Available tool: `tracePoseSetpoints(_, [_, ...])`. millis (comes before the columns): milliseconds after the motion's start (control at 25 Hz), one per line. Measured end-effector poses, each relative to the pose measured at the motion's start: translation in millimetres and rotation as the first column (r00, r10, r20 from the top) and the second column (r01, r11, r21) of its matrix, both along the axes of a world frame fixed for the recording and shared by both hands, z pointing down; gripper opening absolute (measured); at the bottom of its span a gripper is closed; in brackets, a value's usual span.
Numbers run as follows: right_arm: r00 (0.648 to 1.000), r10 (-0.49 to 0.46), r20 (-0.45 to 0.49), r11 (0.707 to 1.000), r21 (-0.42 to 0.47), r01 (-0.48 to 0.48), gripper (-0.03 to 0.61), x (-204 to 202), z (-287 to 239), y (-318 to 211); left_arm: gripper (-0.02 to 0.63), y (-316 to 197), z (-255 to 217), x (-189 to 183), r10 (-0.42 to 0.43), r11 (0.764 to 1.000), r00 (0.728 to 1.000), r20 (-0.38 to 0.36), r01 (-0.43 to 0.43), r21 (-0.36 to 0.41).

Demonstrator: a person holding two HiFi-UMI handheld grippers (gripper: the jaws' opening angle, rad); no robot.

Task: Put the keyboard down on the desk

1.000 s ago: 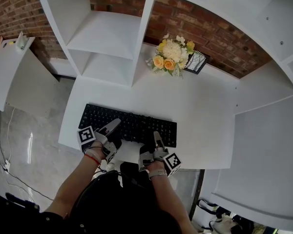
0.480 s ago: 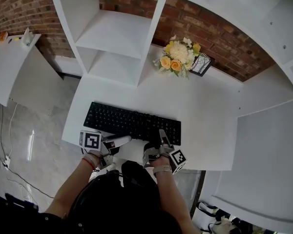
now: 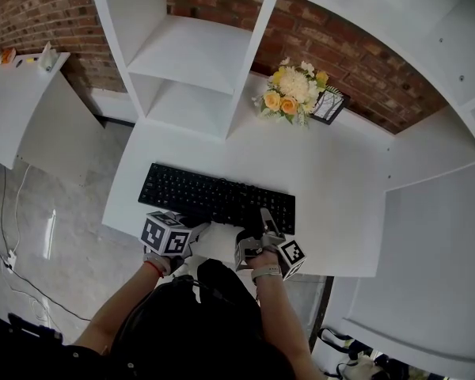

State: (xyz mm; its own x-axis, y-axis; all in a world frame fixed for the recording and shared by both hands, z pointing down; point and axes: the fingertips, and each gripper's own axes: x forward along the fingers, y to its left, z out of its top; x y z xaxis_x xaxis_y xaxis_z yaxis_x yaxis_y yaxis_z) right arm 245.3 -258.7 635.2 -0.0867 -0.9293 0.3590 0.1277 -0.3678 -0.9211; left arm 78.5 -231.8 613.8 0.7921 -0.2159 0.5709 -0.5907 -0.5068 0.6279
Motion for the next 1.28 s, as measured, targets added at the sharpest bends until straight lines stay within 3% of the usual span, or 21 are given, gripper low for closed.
tracePoseSetpoints(240, [0.994,-0.105,-0.033,0.994,0.007,0.105,0.097,-0.6,1.0,-1.0,-0.008,2.1,5.1,0.7,-0.04,0.999,0.999,0.009,0.04,-0.02])
tracePoseSetpoints(400, [0.97,-0.225,-0.088,0.973,0.02,0.228,0.185,-5.5,-5.4,-2.7,-0.008,2.2,8.2,0.6,-0.05,0.998,0.999,0.014,0.05,-0.034])
tracePoseSetpoints(600, [0.926,-0.346,-0.149,0.937,-0.002,0.35,0.227,-12.9,-17.5,5.7,-0.008,3.2,10.8,0.6,-0.066,0.996,0.998,0.006,0.067,-0.065])
tracePoseSetpoints(720, [0.898,-0.405,-0.17,0.911,0.005,0.412,0.227,-17.0,-17.8,14.9,-0.008,3.3,11.9,0.3,-0.071,0.995,0.997,0.013,0.071,-0.072])
tracePoseSetpoints(920, [0.82,-0.523,-0.234,0.846,-0.027,0.532,0.213,-35.7,-18.3,35.0,-0.008,3.3,14.3,-1.4,-0.076,0.993,0.997,0.032,0.079,-0.085])
tracePoseSetpoints(1080, [0.795,-0.557,-0.238,0.822,-0.023,0.569,0.162,-48.3,-16.5,40.4,-0.008,3.7,16.3,-1.8,-0.07,0.993,0.996,0.049,0.075,-0.097])
tracePoseSetpoints(1280, [0.734,-0.608,-0.302,0.781,-0.061,0.622,0.139,-53.4,-12.9,42.5,-0.008,4.5,20.1,-2.3,-0.063,0.99,0.995,0.077,0.072,-0.119])
